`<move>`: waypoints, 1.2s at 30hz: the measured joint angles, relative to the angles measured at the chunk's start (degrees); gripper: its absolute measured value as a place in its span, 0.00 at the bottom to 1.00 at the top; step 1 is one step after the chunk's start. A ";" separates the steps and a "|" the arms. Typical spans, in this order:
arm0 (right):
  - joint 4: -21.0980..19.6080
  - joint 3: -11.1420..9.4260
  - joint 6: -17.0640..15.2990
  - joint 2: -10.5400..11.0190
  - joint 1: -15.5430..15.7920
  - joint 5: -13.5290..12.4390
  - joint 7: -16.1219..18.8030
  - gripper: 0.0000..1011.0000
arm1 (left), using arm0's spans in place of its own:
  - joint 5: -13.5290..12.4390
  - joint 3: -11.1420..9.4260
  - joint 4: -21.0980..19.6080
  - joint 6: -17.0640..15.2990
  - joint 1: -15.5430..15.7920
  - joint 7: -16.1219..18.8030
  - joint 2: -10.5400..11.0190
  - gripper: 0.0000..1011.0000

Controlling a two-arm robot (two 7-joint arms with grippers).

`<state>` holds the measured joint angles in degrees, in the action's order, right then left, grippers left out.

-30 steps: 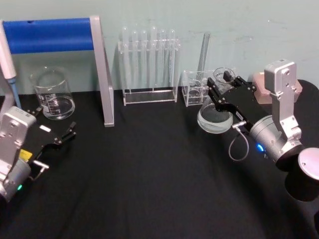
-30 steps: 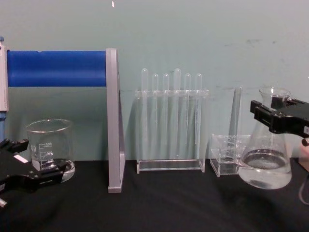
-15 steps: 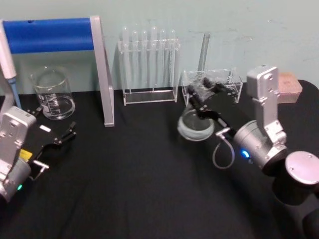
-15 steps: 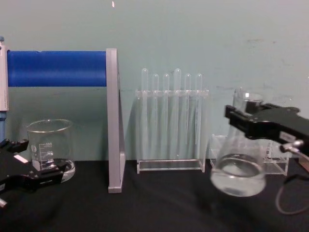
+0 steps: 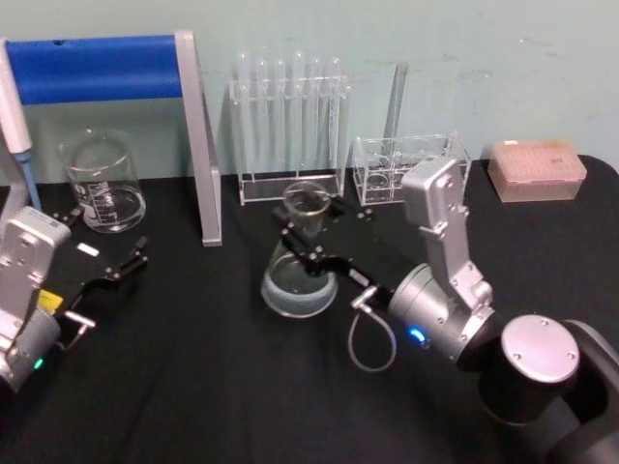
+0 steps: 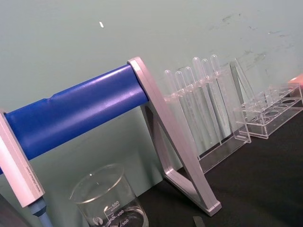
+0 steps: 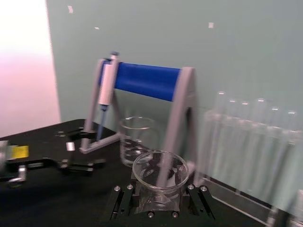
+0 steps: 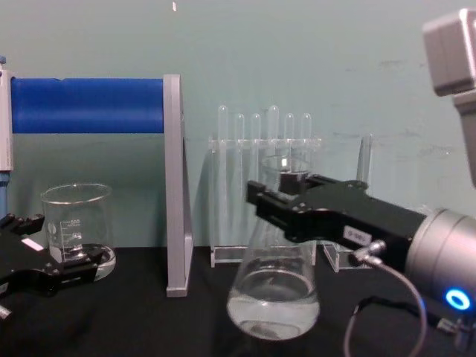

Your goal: Grasp the erlenmeyer flask with one hand, shake it three times, then place it back.

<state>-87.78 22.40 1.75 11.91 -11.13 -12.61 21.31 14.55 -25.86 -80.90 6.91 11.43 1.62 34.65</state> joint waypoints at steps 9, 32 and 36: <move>-1.33 2.95 -0.25 0.47 0.43 -1.18 1.61 0.44 | 0.00 0.00 0.00 0.00 0.00 0.00 0.00 0.99; 1.33 -1.45 0.75 2.11 -1.47 -0.38 -4.17 0.44 | 0.00 0.00 0.00 0.00 0.00 0.00 0.00 0.99; 2.26 -3.57 1.07 2.55 -1.90 0.63 -5.91 0.44 | 0.00 0.00 0.00 0.00 0.00 0.00 0.00 0.99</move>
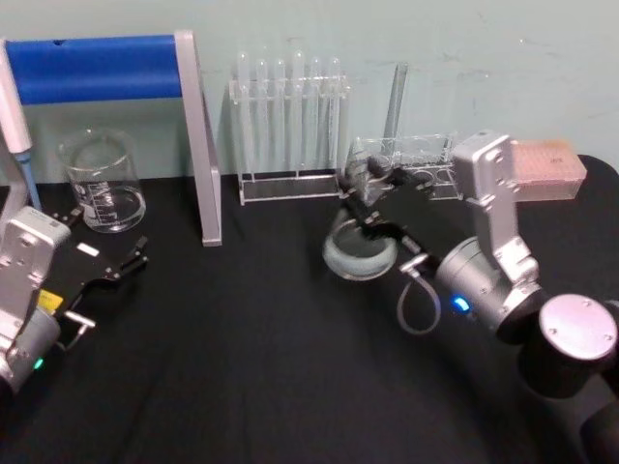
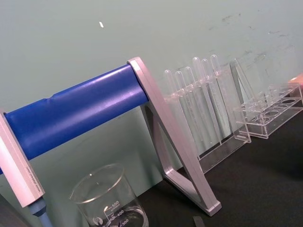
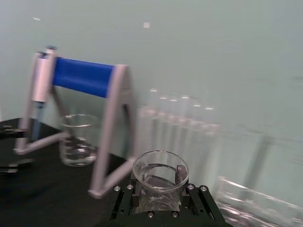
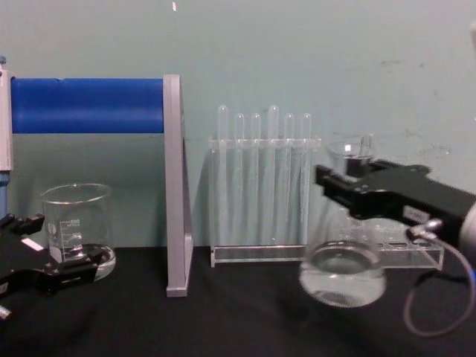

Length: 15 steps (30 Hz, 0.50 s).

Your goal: Grasp the erlenmeyer flask with one hand, shake it three times, then place it back.

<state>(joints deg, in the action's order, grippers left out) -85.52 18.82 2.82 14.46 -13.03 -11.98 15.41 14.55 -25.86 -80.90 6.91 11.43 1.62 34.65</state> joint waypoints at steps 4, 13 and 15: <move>0.77 -2.18 0.30 0.31 -0.21 1.05 -1.61 0.44 | 0.00 0.00 0.00 0.00 0.00 0.00 0.00 0.99; 1.55 -6.09 0.54 0.23 -0.07 2.57 -3.96 0.44 | 0.00 0.00 0.00 0.00 0.00 0.00 0.00 0.99; 1.62 -6.64 0.54 0.06 0.01 2.88 -4.08 0.44 | 0.00 0.00 0.00 0.00 0.00 0.00 0.00 0.99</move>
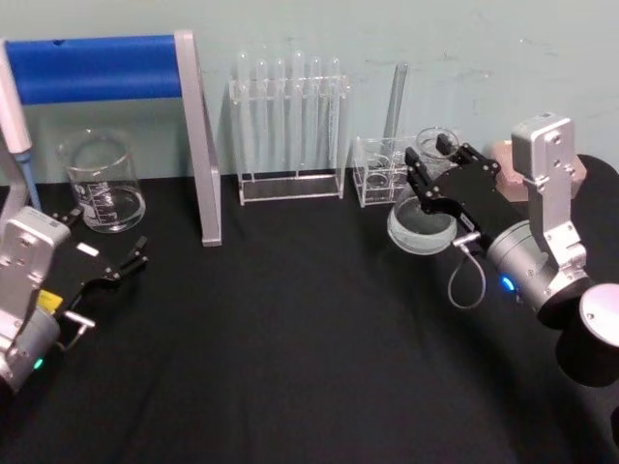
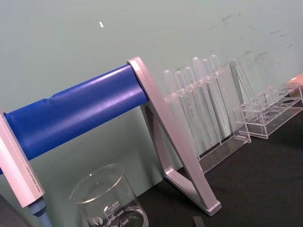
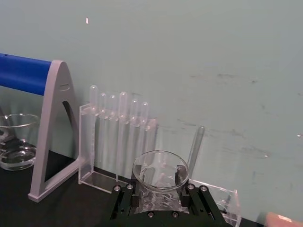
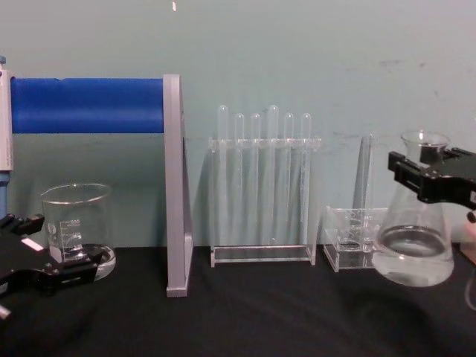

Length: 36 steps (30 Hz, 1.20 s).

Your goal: Grasp the erlenmeyer flask with one hand, shake it three times, then place it back.

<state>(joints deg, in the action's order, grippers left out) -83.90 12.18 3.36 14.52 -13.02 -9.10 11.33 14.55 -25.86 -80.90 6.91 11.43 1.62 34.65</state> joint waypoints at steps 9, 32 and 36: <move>-0.22 -0.25 -0.04 -1.16 0.39 0.66 1.32 0.44 | 0.00 0.00 0.00 0.00 0.00 0.00 0.00 0.99; -4.33 7.28 -1.83 -2.35 2.13 -3.41 9.00 0.44 | 0.00 0.00 0.00 0.00 0.00 0.00 0.00 0.99; -5.10 9.00 -2.19 -2.19 2.44 -4.35 10.10 0.44 | 0.00 0.00 0.00 0.00 0.00 0.00 0.00 0.99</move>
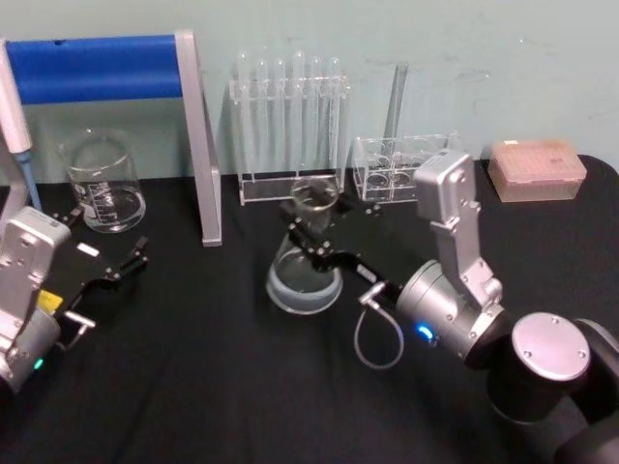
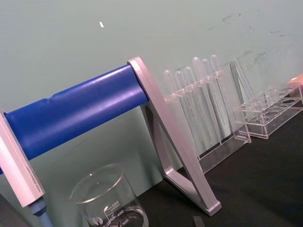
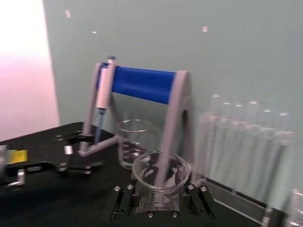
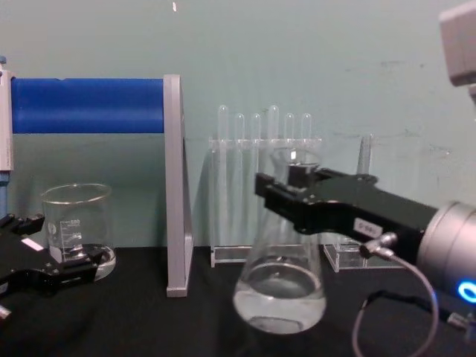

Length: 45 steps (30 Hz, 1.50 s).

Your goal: Grasp the erlenmeyer flask with one hand, shake it three times, then place it back.

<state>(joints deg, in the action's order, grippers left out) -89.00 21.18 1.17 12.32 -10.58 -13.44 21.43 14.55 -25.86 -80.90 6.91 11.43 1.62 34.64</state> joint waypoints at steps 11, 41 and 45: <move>-1.73 3.90 -0.56 1.22 0.56 -1.66 2.06 0.44 | 0.00 0.00 0.00 0.00 0.00 0.00 0.00 0.99; 3.10 -4.09 1.43 3.01 -2.20 1.25 -6.99 0.44 | 0.00 0.00 0.00 0.00 0.00 0.00 0.00 0.99; 4.12 -6.29 1.70 2.95 -2.48 2.26 -8.53 0.44 | 0.00 0.00 0.00 0.00 0.00 0.00 0.00 0.99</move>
<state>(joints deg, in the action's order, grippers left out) -84.88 14.89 2.87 15.27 -13.06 -11.18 12.90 14.55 -25.86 -80.90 6.91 11.43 1.62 34.65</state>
